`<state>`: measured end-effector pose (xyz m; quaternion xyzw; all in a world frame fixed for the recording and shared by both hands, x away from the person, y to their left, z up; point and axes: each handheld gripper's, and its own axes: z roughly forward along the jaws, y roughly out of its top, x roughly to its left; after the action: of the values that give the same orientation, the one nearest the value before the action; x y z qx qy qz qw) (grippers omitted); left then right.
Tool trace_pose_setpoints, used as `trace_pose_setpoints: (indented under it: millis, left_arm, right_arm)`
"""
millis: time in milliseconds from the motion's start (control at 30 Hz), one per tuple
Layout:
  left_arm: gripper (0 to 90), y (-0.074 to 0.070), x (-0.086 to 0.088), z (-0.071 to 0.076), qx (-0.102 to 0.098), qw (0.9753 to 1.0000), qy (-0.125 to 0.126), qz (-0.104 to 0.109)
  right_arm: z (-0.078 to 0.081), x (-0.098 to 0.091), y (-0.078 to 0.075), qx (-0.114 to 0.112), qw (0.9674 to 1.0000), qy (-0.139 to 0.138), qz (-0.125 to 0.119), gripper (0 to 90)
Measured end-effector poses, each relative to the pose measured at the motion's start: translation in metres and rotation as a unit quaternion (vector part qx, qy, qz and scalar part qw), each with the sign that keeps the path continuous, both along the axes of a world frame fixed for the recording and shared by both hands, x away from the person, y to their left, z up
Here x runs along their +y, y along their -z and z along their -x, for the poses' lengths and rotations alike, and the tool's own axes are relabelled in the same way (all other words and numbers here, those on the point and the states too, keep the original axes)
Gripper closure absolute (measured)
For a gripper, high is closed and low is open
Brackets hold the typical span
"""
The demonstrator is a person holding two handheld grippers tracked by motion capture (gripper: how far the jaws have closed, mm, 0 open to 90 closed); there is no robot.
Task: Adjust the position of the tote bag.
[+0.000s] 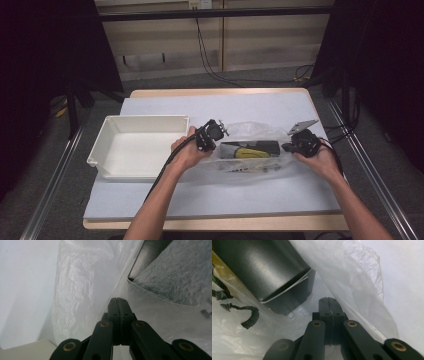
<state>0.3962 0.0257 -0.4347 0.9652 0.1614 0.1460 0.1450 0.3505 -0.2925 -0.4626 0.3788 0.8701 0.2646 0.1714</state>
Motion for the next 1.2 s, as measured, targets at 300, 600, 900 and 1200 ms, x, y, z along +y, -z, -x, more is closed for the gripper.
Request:
trace_pose_setpoints:
  millis: [300,600,900,1200]
  left_arm:
    - [90.0,-0.001,0.002,-0.002,0.001,0.9994,0.007,-0.033]
    - [90.0,-0.009,0.005,-0.001,0.0,1.0,-0.006,-0.003]
    - [90.0,-0.037,0.0,0.014,0.004,0.9954,0.012,0.095]
    - [89.7,-0.04,-0.024,0.016,0.015,0.9899,0.027,0.138]
  right_arm:
    - [0.004,-0.004,0.007,0.009,0.9999,0.006,0.006,90.0]
    - [0.006,-0.005,0.001,-0.004,0.9998,0.011,0.014,90.0]
    - [0.019,0.0,-0.026,-0.043,0.9972,0.0,-0.061,90.0]
    - [0.015,0.033,-0.051,-0.049,0.9927,-0.048,-0.099,90.0]
